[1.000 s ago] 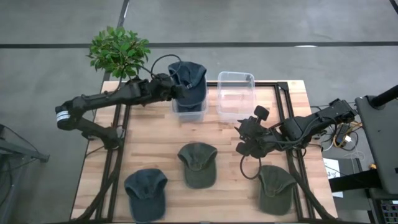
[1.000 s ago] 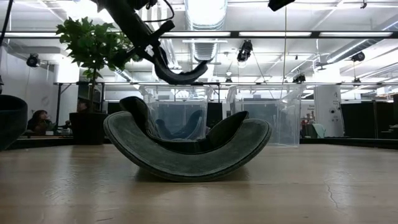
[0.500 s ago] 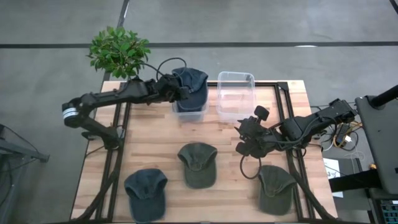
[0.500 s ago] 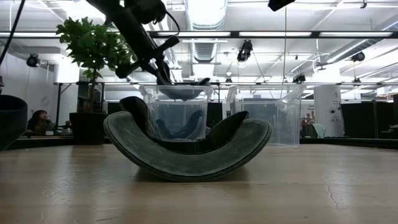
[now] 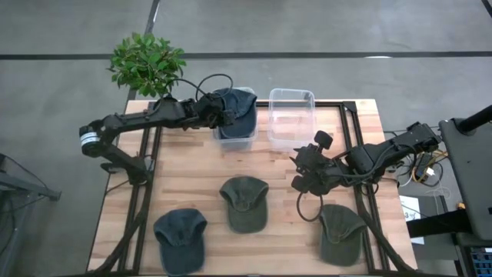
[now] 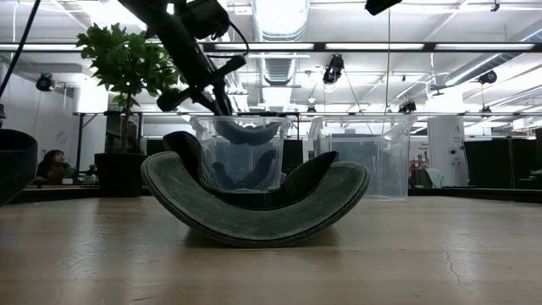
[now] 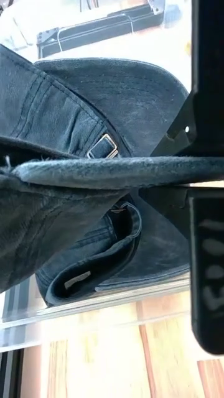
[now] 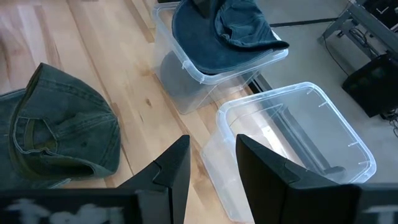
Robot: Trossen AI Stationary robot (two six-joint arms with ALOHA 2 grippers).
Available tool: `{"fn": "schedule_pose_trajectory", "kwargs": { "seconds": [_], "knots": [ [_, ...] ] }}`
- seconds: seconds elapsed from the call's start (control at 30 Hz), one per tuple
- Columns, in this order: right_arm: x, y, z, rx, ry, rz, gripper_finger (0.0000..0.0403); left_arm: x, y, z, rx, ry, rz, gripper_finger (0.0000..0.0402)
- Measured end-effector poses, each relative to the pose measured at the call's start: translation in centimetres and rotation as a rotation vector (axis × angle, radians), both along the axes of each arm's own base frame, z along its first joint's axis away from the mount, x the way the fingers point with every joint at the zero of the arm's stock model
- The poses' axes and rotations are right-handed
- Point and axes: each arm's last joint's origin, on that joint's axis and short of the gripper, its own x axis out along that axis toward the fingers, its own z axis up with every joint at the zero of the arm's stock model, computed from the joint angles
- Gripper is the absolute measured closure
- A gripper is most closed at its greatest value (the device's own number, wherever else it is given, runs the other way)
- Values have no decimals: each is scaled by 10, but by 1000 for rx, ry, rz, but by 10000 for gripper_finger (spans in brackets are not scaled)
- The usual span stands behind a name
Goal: Pick & Place hat
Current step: Put the top left blue cap into the left transparent bin
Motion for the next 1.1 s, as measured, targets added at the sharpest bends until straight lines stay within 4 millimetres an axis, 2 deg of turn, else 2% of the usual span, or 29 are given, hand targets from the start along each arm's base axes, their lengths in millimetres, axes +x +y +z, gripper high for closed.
{"fn": "schedule_pose_trajectory", "kwargs": {
  "seconds": [0.43, 0.57, 0.87, 1.1],
  "knots": [
    [0, 0, 0, 0, -1, 0, 280, -2, -1, -2, 9, 45, -14, 366],
    [0, 0, 0, 0, -1, 0, 280, -3, -1, -2, 15, 63, -26, 338],
    [0, 0, 0, 1, -3, 0, 280, -6, -2, -5, 1, 101, -31, 245],
    [0, 0, 0, 2, -5, 0, 280, -12, -4, 9, 62, 112, -92, 229]
  ]
}}
